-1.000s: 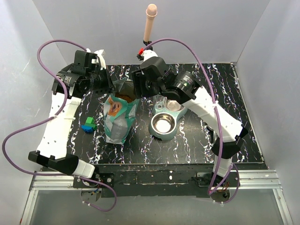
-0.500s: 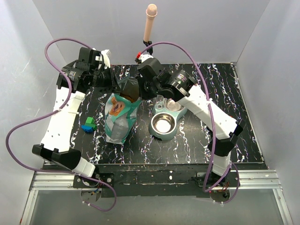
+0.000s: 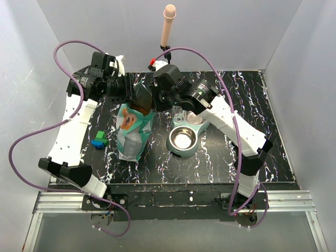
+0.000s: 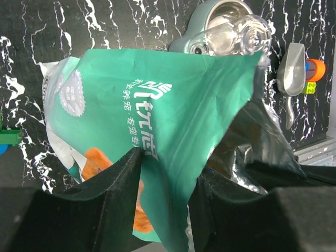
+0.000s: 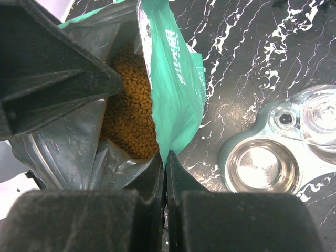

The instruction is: Serve the pet food

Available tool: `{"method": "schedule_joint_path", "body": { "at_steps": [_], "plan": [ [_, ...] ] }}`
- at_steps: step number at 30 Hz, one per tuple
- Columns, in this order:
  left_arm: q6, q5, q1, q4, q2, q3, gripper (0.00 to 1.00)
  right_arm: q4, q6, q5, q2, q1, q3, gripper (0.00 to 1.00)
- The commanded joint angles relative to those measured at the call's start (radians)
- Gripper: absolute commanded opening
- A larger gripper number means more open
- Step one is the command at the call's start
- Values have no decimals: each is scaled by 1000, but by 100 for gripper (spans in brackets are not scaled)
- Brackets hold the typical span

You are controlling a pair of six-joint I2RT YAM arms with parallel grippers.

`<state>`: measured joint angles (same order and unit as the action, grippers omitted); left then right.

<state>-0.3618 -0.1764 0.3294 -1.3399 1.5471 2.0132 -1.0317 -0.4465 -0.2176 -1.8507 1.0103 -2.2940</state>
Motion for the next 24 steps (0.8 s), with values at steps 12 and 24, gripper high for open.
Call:
{"method": "schedule_joint_path", "body": {
  "at_steps": [12,24],
  "plan": [
    [-20,537,3,-156,14,201,0,197,-30,144,16,16,1,1],
    [300,844,5,-122,150,582,0,621,-300,354,-134,8,-169,1]
  ]
}}
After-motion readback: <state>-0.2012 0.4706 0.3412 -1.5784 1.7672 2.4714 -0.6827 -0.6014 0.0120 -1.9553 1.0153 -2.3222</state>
